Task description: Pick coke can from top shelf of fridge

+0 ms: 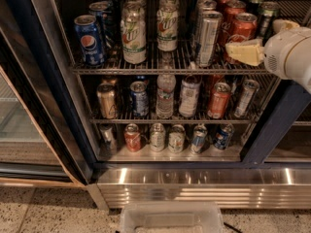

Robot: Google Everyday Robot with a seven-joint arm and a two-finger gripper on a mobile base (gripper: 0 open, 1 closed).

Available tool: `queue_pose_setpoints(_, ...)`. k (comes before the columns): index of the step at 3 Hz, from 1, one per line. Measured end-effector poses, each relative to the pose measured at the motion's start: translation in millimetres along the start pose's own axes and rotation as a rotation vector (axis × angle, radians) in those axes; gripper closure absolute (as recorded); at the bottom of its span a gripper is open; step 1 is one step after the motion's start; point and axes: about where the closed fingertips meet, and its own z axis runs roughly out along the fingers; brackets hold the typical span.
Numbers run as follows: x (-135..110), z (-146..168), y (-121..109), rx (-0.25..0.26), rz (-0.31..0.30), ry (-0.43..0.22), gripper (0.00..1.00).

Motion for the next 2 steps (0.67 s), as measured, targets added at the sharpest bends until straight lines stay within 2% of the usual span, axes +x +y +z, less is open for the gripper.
queue_pose_setpoints(1, -0.2, -0.1, 0.2, 0.0, 0.0, 0.0, 0.26)
queue_pose_setpoints(2, -0.3, -0.2, 2.8, -0.005, 0.0, 0.003, 0.15)
